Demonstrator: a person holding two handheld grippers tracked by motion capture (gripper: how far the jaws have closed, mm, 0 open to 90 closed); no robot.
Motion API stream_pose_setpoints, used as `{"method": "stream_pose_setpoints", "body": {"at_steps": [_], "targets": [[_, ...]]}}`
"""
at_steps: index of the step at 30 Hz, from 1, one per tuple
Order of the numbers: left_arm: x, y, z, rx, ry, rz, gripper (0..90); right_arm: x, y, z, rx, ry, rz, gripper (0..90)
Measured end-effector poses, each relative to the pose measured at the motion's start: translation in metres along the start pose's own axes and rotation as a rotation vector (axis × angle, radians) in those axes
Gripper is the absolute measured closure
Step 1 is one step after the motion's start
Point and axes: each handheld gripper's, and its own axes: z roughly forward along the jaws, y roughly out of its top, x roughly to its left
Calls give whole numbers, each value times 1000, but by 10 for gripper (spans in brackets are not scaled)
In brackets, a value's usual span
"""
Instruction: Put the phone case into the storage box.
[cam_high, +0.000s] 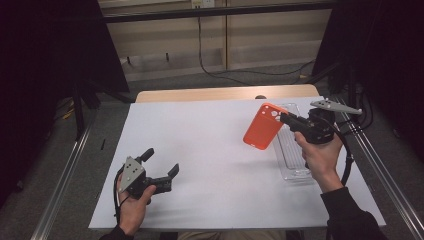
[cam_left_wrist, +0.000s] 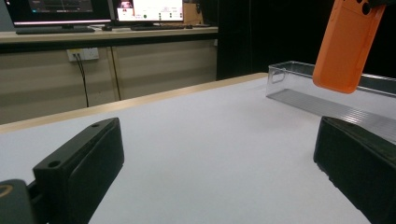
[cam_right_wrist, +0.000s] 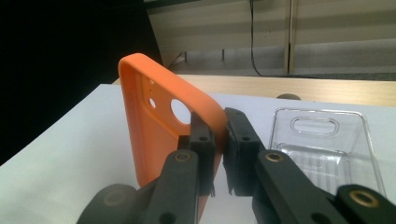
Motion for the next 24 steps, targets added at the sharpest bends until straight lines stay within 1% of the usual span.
{"method": "stream_pose_setpoints", "body": {"at_steps": [5,6,7,10,17,19,20,21,24], "targets": [[4,-1,-7,-4,13,2,18,-4,5,0,-8,-13,-3,823],[4,-2,-8,-3,17,4,18,-5,7,0,-9,-13,-4,823],[5,-3,-9,0,24,16,19,-5,8,0,-9,-18,-5,823],[5,-5,-11,14,22,15,21,-7,11,0,-9,-23,-6,823],[8,-7,-11,9,30,-1,18,-13,17,2,-17,-41,-6,823],[9,-7,-11,15,21,-19,18,-15,18,3,-20,-45,-5,823],[9,-8,-11,12,28,-22,18,-16,18,4,-21,-45,-4,823],[10,-8,-11,12,30,-13,19,-18,18,4,-20,-47,-1,823],[10,-9,-10,15,38,-21,19,-21,19,5,-23,-46,9,823]]}}
